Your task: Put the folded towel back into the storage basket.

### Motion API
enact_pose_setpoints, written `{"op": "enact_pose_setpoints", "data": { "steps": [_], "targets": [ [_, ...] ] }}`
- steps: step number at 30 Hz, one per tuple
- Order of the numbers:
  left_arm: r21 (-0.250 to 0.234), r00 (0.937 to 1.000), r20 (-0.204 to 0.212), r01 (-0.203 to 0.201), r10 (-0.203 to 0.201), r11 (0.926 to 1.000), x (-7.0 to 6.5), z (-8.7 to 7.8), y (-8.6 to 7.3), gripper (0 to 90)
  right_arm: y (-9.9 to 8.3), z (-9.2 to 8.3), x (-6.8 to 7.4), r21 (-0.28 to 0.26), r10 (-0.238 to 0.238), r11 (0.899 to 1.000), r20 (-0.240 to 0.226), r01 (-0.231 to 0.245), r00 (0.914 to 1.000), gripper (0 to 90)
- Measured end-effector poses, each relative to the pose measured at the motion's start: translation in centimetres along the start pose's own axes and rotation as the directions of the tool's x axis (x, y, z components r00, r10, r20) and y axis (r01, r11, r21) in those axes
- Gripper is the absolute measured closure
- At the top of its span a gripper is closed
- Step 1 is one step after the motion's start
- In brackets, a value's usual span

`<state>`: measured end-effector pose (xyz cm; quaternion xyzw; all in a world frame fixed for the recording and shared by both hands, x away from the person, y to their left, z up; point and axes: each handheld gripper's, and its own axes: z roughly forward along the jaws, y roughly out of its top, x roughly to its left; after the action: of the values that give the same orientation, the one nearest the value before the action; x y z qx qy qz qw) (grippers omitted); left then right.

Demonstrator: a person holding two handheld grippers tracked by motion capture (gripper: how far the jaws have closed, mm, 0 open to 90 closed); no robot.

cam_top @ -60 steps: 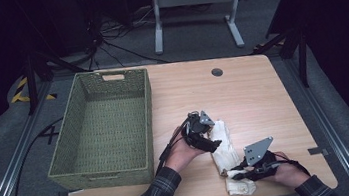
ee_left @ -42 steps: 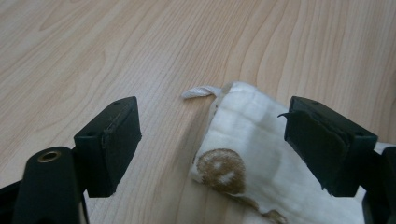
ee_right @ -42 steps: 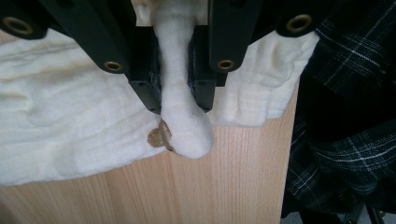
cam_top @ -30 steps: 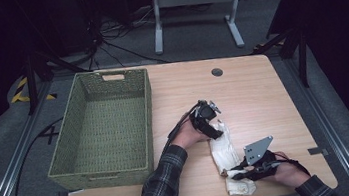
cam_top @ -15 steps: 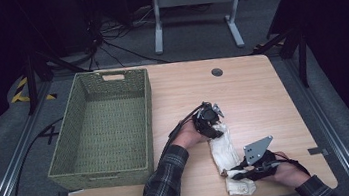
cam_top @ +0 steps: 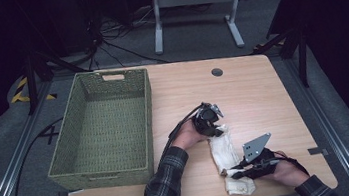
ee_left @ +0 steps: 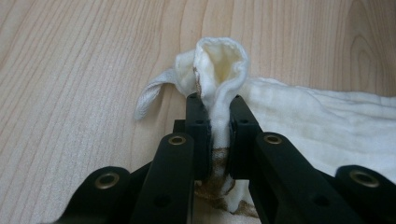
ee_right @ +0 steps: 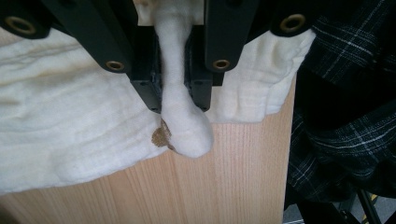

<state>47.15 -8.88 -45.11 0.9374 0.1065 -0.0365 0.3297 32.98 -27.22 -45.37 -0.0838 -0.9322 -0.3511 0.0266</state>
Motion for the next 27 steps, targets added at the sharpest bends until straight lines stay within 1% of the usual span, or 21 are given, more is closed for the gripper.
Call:
{"op": "enact_pose_setpoints", "data": {
  "steps": [1, 4, 5, 6, 7, 9, 11, 13, 14, 16, 17, 18, 20, 21, 22, 23, 24, 26, 27],
  "targets": [
    [0.003, 0.9999, -0.006, -0.012, 0.012, 0.9999, 0.0, -0.1, 0.0, 82.4, 0.0, 0.0, 0.0, 0.0, 0.0, 1.0, 0.0, 0.0, 1.0, 79.6],
    [-0.002, 0.9996, -0.021, -0.016, 0.016, 0.9999, -0.4, -0.4, 0.3, 82.5, 0.3, 0.0, -0.1, 0.0, 0.008, 1.0, 0.001, -0.008, 1.0, 79.9],
    [-0.011, 0.9994, -0.03, -0.019, 0.019, 0.9998, -0.4, -0.6, 0.4, 82.5, 0.4, -0.1, -0.2, -0.003, 0.01, 1.0, 0.001, -0.01, 0.9999, 79.9],
    [-0.021, 0.9994, -0.031, -0.018, 0.017, 0.9996, -0.5, -0.8, 0.5, 82.5, 0.6, -0.2, -0.2, -0.005, 0.012, 1.0, 0.009, -0.012, 0.9999, 80.0],
    [-0.024, 0.9993, -0.032, -0.021, 0.02, 0.9995, -0.6, -1.1, 0.6, 82.5, 0.8, -0.2, -0.3, -0.01, 0.014, 1.0, 0.006, -0.014, 0.9999, 80.0],
    [-0.033, 0.9991, -0.039, -0.016, 0.015, 0.9993, -0.8, -1.6, 0.8, 82.5, 1.1, -0.4, -0.4, -0.026, 0.017, 1.0, 0.004, -0.017, 0.9999, 80.0],
    [-0.045, 0.9993, -0.038, -0.01, 0.008, 0.9989, -1.0, -2.1, 1.0, 82.5, 1.5, -0.6, -0.5, -0.029, 0.015, 0.999, 0.009, -0.015, 0.9998, 80.0],
    [-0.044, 0.9993, -0.038, -0.003, 0.002, 0.999, -1.3, -2.5, 1.3, 82.5, 1.8, -1.0, -0.6, -0.037, 0.012, 0.999, 0.019, -0.012, 0.9997, 80.0],
    [-0.04, 0.9991, -0.04, -0.017, 0.015, 0.9991, -1.4, -2.8, 1.5, 82.5, 2.0, -1.1, -0.7, -0.042, 0.01, 0.999, 0.027, -0.009, 0.9996, 80.1],
    [-0.041, 0.9987, -0.05, -0.013, 0.011, 0.9991, -1.6, -3.4, 1.8, 82.5, 2.3, -1.5, -0.8, -0.055, 0.017, 0.998, 0.027, -0.015, 0.9995, 80.1],
    [-0.05, 0.9988, -0.05, 0.0, -0.003, 0.9987, -1.8, -3.7, 1.9, 82.5, 2.4, -1.7, -0.9, -0.057, 0.014, 0.998, 0.035, -0.012, 0.9993, 80.1],
    [-0.055, 0.9987, -0.05, 0.005, -0.008, 0.9985, -1.9, -4.0, 2.0, 82.5, 2.5, -1.9, -0.9, -0.061, 0.012, 0.998, 0.039, -0.01, 0.9992, 80.1],
    [-0.053, 0.9983, -0.058, 0.005, -0.008, 0.9986, -2.1, -4.5, 2.2, 82.6, 2.9, -2.2, -0.9, -0.069, 0.014, 0.998, 0.036, -0.012, 0.9992, 80.0],
    [-0.053, 0.9981, -0.061, 0.0, -0.003, 0.9986, -2.2, -4.9, 2.4, 82.5, 3.1, -2.4, -1.0, -0.073, 0.01, 0.997, 0.046, -0.006, 0.9989, 80.0],
    [-0.047, 0.9977, -0.068, -0.005, 0.002, 0.9989, -2.3, -5.2, 2.5, 82.5, 3.4, -2.7, -1.1, -0.082, 0.007, 0.997, 0.044, -0.003, 0.999, 80.1],
    [-0.053, 0.9975, -0.071, 0.0, -0.003, 0.9986, -2.5, -5.6, 2.7, 82.5, 3.6, -2.9, -1.1, -0.086, 0.005, 0.996, 0.046, -0.001, 0.9989, 80.0],
    [-0.053, 0.9975, -0.071, 0.0, -0.003, 0.9986, -2.5, -5.6, 2.7, 82.5, 3.6, -2.9, -1.1, -0.086, 0.005, 0.996, 0.046, -0.001, 0.9989, 80.0],
    [-0.06, 0.9974, -0.072, -0.003, -0.002, 0.9982, -2.6, -6.3, 3.0, 82.5, 4.2, -3.3, -1.2, -0.094, 0.001, 0.996, 0.054, 0.004, 0.9986, 80.0],
    [-0.063, 0.9962, -0.087, -0.004, -0.002, 0.998, -2.7, -6.9, 3.3, 82.5, 4.5, -3.5, -1.3, -0.101, 0.001, 0.995, 0.052, 0.004, 0.9986, 80.0]
  ]
}}
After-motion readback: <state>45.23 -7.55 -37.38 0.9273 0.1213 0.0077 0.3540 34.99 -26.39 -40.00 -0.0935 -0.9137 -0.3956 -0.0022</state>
